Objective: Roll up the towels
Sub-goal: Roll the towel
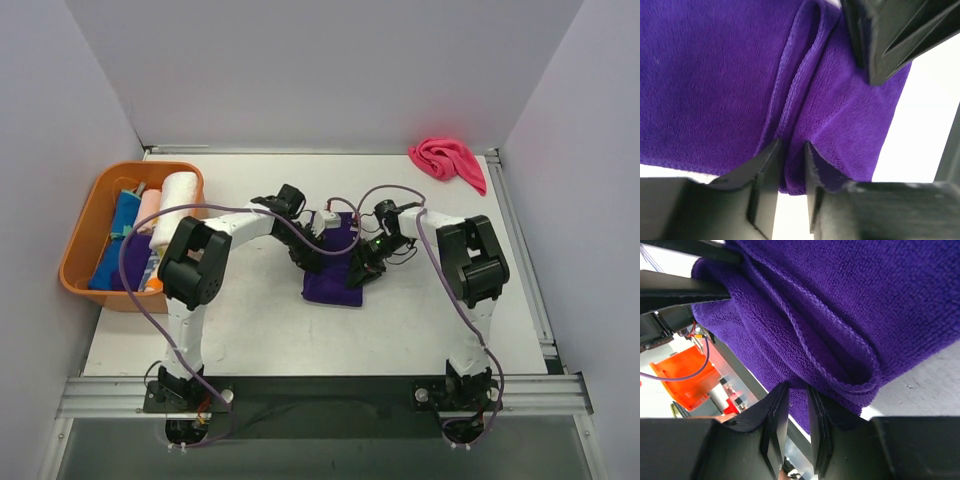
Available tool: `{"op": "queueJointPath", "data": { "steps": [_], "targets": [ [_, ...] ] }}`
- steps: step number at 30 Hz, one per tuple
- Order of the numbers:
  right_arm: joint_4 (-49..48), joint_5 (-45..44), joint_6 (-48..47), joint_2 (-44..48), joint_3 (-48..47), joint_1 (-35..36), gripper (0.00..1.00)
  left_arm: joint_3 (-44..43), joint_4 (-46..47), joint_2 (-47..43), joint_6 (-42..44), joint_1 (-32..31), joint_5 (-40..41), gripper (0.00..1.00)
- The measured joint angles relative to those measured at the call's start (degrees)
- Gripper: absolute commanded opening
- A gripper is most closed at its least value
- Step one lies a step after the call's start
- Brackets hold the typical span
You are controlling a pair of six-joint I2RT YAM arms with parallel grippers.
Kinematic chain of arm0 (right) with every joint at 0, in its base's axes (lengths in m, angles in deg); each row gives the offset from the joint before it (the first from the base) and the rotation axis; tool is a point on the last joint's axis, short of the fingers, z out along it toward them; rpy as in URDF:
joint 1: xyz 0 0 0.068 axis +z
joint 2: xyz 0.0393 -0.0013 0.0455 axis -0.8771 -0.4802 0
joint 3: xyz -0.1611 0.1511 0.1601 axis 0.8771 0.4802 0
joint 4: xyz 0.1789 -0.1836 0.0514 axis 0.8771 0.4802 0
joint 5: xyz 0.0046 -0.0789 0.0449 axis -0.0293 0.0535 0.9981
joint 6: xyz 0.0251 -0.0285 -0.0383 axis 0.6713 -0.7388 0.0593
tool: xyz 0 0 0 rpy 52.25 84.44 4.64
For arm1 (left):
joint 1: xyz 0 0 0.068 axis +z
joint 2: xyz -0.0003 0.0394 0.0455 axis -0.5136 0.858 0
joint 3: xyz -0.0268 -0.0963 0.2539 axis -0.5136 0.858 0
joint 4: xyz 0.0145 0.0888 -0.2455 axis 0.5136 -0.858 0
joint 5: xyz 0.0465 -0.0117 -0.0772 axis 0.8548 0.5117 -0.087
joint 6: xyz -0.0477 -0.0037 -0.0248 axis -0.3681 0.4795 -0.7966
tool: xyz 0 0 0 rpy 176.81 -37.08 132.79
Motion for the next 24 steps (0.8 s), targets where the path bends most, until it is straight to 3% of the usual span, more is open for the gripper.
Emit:
{"op": "queueJointPath", "data": {
  "steps": [4, 9, 15, 18, 24],
  "targets": [
    [-0.4, -0.2, 1.0, -0.2, 0.0, 0.0, 0.23, 3.4, 1.8, -1.0, 0.6, 1.1, -0.4, 0.43],
    [-0.5, -0.3, 1.2, -0.4, 0.0, 0.0, 0.23, 11.0, 0.9, -9.0, 5.6, 5.0, 2.3, 0.47],
    [-0.1, -0.9, 1.0, -0.4, -0.5, 0.5, 0.24, 13.5, -0.7, -18.1, 11.0, 7.9, 7.5, 0.57],
    [0.2, -1.6, 0.8, -0.4, -0.9, 1.0, 0.24, 14.8, 1.1, -23.5, 14.1, 3.1, 11.7, 0.59],
    [0.9, -2.2, 0.7, -0.7, -1.5, 1.3, 0.24, 20.8, 6.8, -27.8, 22.2, -14.3, 20.3, 0.6]
  ]
}}
